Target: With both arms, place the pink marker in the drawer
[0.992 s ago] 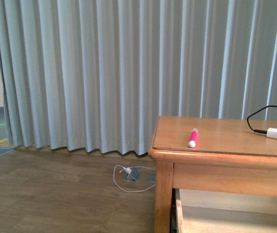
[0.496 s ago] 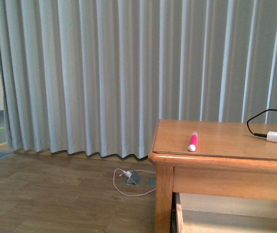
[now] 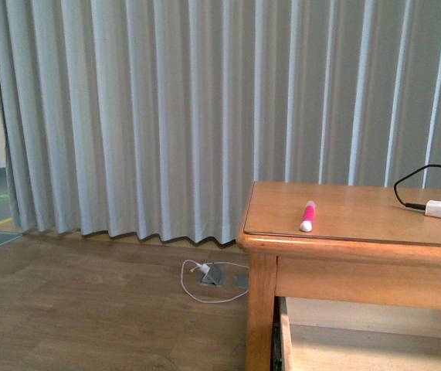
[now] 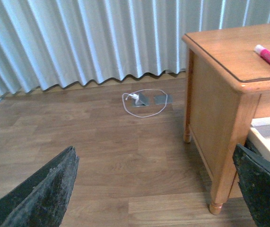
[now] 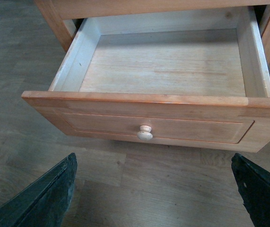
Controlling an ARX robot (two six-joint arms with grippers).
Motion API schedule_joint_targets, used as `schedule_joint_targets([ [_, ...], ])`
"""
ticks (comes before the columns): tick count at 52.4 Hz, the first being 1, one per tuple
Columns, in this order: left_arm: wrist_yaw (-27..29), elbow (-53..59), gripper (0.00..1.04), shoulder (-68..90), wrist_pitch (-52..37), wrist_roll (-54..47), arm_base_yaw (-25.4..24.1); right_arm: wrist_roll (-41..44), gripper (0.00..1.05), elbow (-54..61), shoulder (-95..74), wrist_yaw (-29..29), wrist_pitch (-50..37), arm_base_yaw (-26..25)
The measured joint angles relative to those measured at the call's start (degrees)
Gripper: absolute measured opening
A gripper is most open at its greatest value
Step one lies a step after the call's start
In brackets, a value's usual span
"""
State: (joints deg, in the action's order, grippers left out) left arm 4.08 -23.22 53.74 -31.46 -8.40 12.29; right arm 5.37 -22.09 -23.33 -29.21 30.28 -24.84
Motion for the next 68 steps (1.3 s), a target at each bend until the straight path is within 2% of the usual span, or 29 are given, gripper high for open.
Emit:
schedule_joint_targets([
  [9, -0.5, -10.8, 0.99, 15.3, -2.0, -0.5, 4.9, 0.0, 0.96, 0.0, 0.0, 0.0, 0.0, 0.0],
  [21, 2.2, -28.4, 0.99, 35.2, -3.2, 1.6, 11.4, 0.0, 0.96, 0.0, 0.0, 0.0, 0.0, 0.0],
  [28, 3.6, -38.3, 0.99, 44.3, -2.2, 4.1, 13.6, 0.0, 0.96, 0.0, 0.0, 0.0, 0.0, 0.0],
  [40, 4.9, -55.7, 0.99, 58.2, 0.9, 8.6, 15.1, 0.0, 0.96, 0.0, 0.0, 0.0, 0.0, 0.0],
  [49, 3.3, -68.3, 0.99, 67.7, 4.2, 10.3, 15.8, 0.0, 0.96, 0.0, 0.0, 0.0, 0.0, 0.0],
  [68, 0.7, -79.4, 0.99, 76.4, 8.4, 11.7, 17.4, 0.0, 0.96, 0.0, 0.0, 0.0, 0.0, 0.0],
])
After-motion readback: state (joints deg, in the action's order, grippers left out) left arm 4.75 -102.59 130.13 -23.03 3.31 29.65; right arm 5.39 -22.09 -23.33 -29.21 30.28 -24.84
